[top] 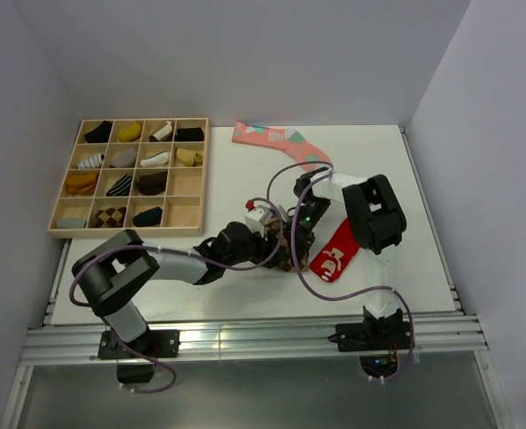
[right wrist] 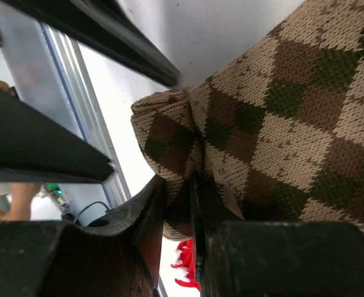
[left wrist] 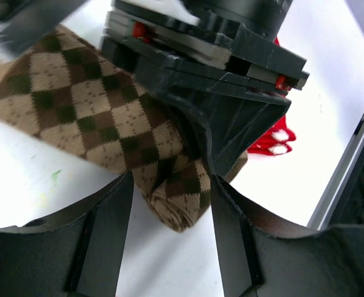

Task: Roll the socks
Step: Roll the sock at the center of the board.

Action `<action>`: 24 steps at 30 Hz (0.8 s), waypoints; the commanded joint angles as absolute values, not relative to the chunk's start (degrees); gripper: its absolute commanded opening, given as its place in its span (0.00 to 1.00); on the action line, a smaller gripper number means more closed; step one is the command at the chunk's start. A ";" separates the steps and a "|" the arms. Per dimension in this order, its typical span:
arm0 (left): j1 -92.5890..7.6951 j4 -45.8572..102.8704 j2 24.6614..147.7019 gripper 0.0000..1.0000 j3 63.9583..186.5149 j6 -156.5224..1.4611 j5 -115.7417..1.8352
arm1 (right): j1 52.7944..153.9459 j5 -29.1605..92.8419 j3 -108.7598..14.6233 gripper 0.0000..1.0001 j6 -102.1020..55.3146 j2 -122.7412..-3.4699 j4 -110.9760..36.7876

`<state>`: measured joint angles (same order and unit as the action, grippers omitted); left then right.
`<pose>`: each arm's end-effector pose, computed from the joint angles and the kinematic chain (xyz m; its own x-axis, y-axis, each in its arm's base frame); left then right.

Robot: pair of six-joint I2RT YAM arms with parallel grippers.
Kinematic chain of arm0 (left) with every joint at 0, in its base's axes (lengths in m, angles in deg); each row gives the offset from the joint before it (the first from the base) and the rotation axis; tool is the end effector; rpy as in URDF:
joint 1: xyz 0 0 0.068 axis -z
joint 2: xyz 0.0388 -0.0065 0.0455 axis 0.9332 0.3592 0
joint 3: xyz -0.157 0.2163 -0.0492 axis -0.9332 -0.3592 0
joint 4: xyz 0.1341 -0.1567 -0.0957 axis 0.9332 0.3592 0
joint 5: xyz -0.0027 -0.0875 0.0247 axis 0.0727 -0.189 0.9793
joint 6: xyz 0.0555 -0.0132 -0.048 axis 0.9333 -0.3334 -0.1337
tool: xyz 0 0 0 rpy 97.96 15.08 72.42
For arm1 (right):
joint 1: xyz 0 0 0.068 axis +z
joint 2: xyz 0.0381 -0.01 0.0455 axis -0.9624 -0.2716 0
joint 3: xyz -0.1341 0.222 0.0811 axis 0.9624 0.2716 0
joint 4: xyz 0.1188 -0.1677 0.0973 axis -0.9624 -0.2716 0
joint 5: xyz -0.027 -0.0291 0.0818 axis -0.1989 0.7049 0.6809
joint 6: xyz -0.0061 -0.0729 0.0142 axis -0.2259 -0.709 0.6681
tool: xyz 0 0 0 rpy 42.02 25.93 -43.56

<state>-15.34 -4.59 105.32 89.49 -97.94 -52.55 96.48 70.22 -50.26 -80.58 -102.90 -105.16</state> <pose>0.1909 -0.2661 0.1774 -0.6409 -0.0213 -0.7673 0.5899 0.6259 -0.5101 0.2682 0.1584 0.1344 -0.5312 -0.7950 -0.2928 -0.6842 0.1987 0.7017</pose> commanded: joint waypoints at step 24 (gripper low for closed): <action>-17.00 -17.91 115.36 0.48 88.40 -98.56 -67.85 | 95.07 64.63 -52.99 0.13 -76.97 -106.21 -102.51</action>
<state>-17.05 -15.54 114.56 88.64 -97.26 -64.53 95.83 69.74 -51.38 -76.97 -104.43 -106.65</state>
